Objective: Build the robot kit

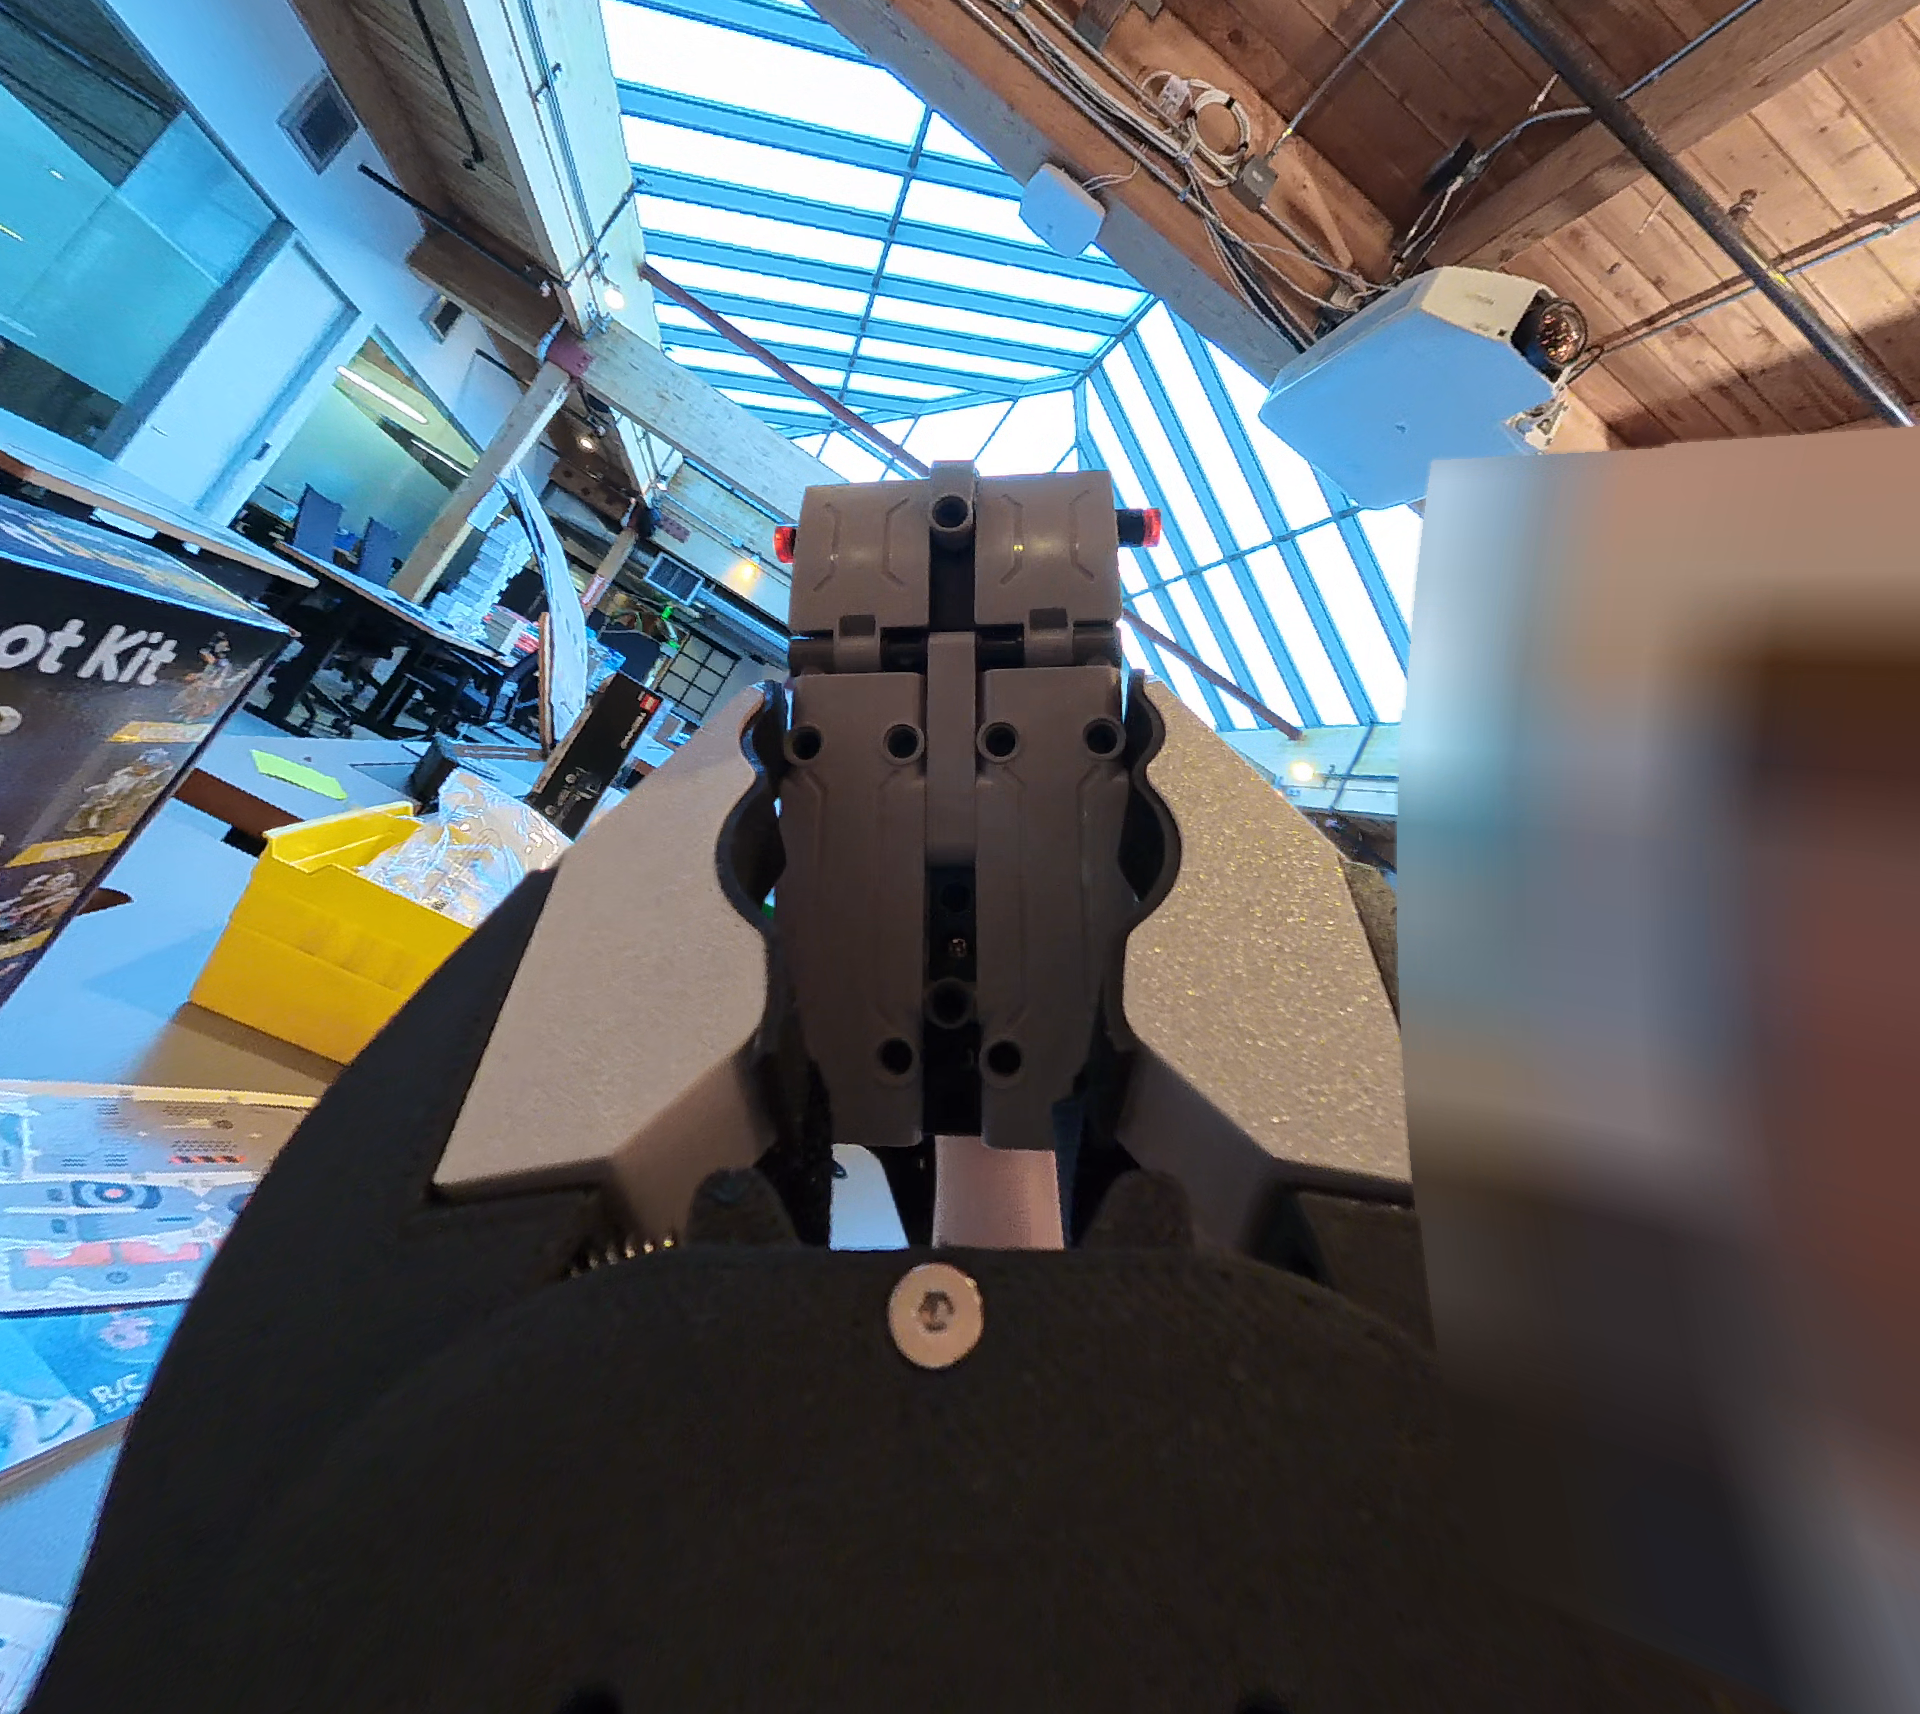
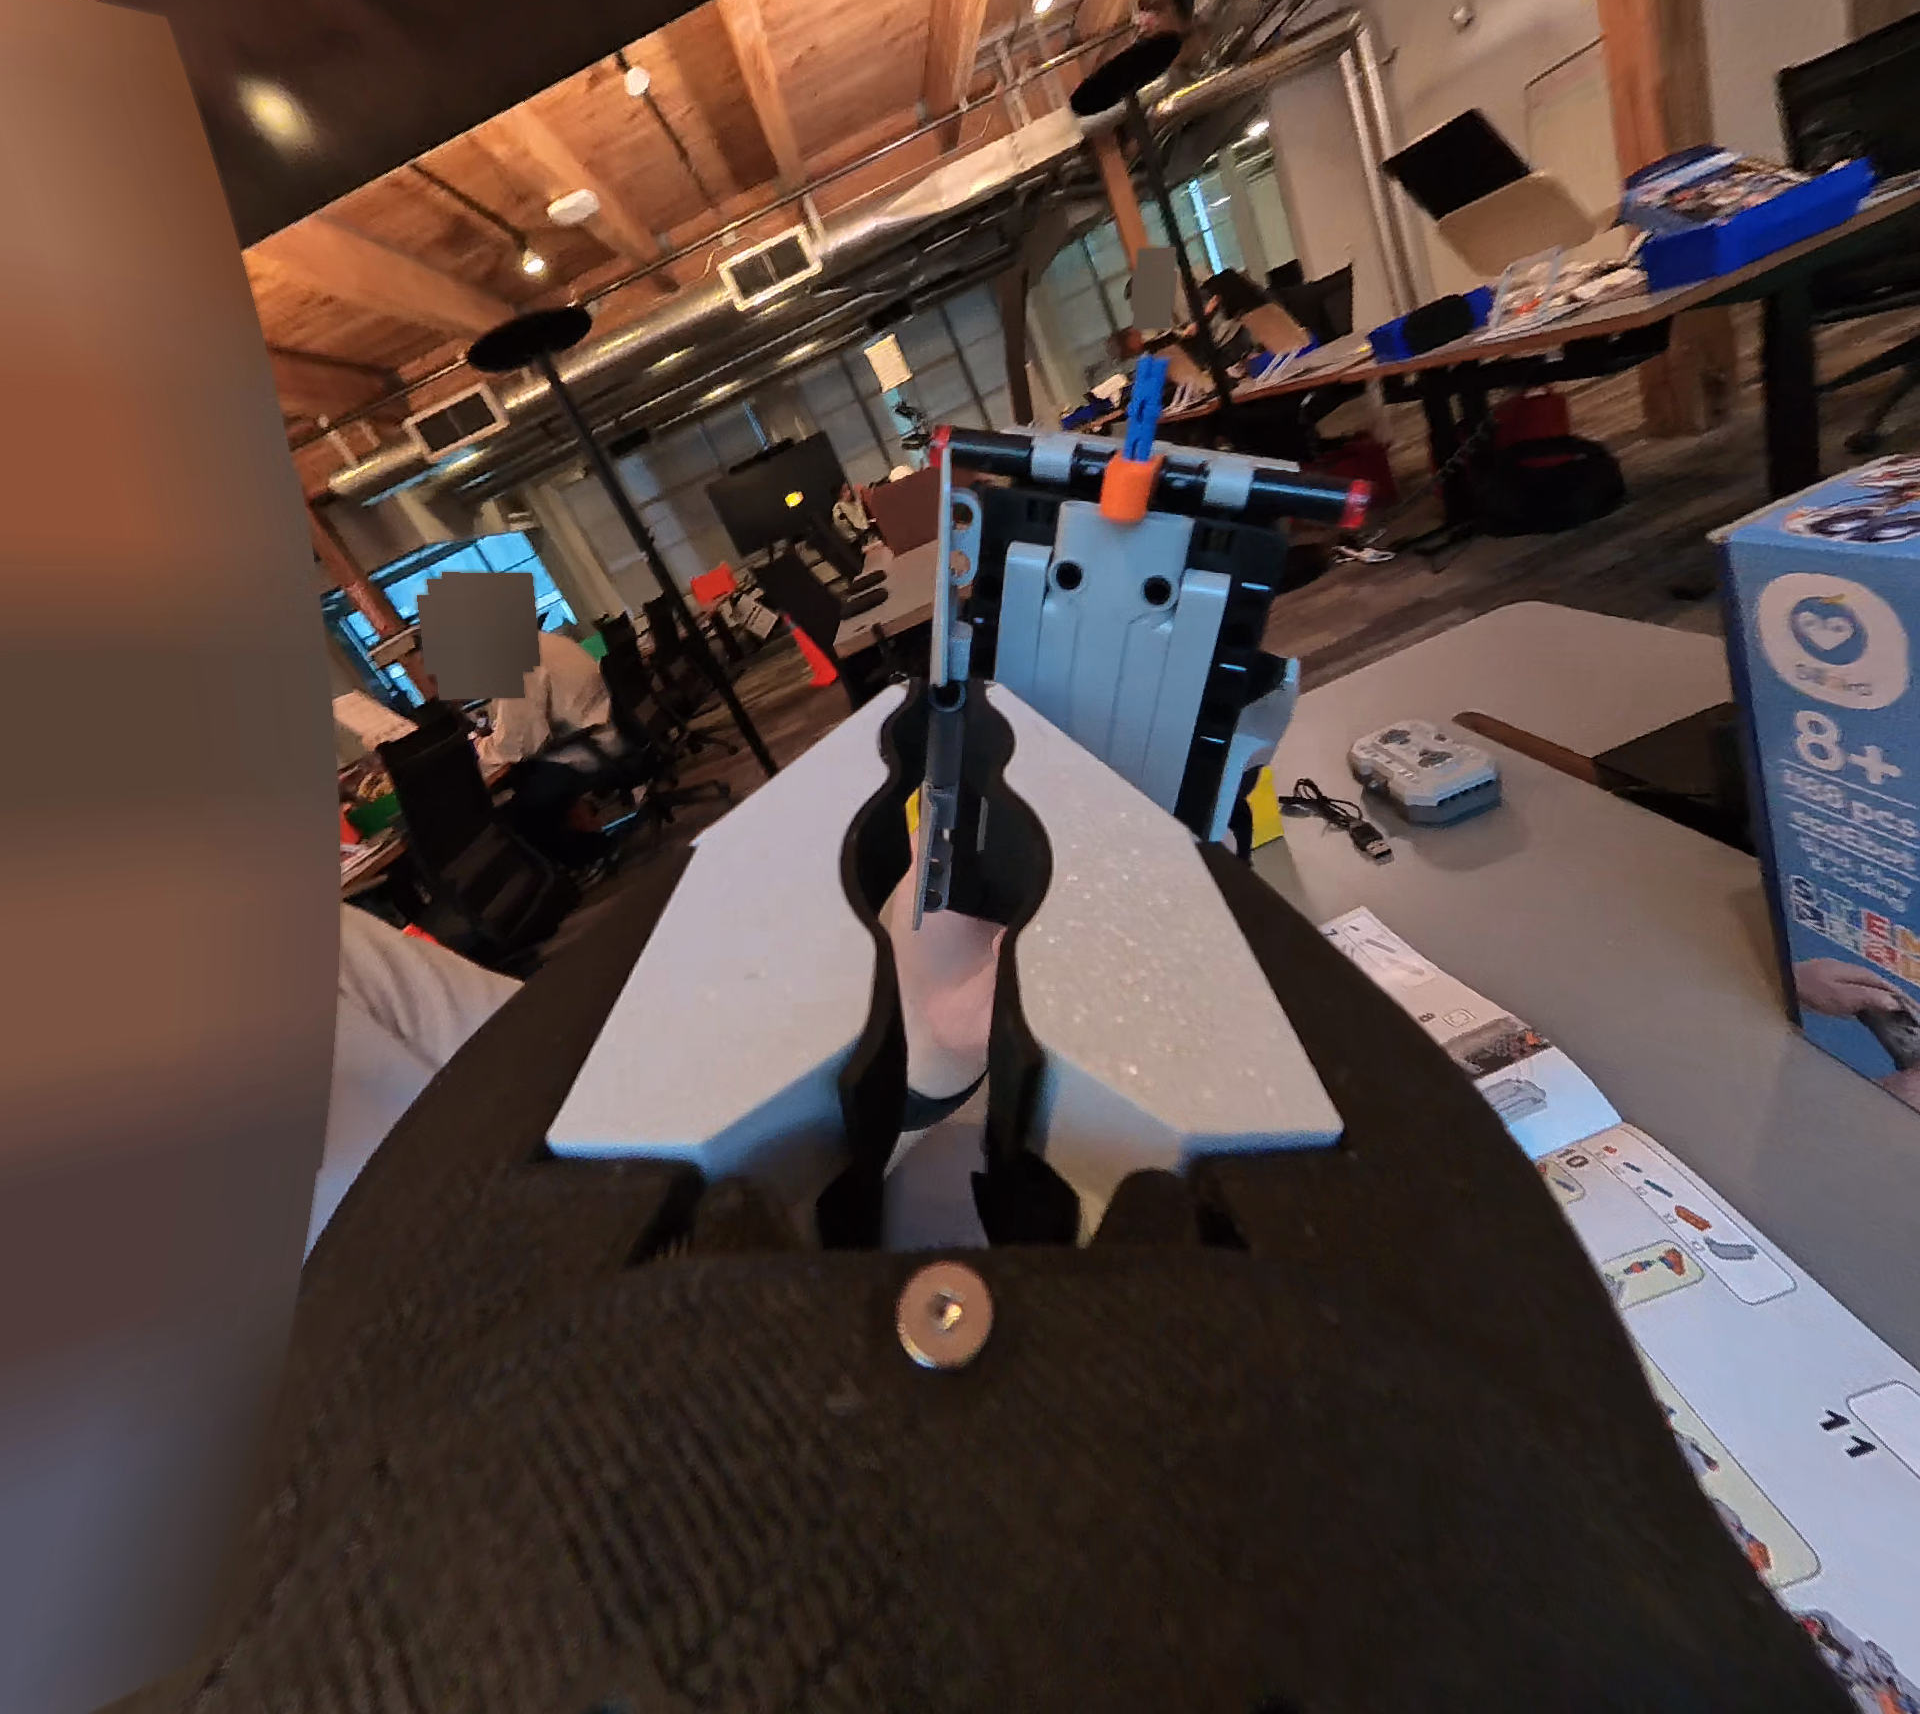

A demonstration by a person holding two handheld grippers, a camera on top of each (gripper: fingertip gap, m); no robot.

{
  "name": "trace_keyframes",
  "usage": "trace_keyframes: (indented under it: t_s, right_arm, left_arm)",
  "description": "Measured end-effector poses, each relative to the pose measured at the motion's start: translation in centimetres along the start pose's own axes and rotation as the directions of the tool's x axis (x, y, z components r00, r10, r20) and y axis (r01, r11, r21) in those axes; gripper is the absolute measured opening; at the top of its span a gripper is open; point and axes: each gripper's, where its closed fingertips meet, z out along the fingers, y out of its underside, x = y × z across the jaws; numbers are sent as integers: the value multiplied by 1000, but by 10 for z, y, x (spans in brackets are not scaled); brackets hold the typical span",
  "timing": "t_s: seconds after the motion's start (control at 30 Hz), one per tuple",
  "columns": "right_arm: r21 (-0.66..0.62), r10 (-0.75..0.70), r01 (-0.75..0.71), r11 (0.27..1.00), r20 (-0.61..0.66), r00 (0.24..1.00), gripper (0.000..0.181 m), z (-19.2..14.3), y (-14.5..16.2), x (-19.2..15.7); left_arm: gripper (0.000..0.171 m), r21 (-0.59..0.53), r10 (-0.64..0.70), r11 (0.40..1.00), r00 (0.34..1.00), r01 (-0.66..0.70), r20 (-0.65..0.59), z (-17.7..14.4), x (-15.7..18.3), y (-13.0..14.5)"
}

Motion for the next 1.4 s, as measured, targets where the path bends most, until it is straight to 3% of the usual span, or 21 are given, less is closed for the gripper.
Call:
trace_keyframes:
  t_s: [0.47, 0.83, 1.4]
  right_arm:
    - [-22, -19, 17, 1000, -78, 997, 5, -1, 2, 9]
    - [-37, -16, 14, 999, -63, 998, 5, -2, 5, 9]
    - [-126, -123, 109, 986, -116, 986, 5, -10, 9, 12]
  left_arm:
    - [63, -4, 94, 996, 994, -94, 52, 0, -2, 1]
    - [63, 8, 134, 991, 988, -135, 73, 1, -2, 3]
    - [63, -159, 282, 952, 950, -260, 136, 2, -6, 15]
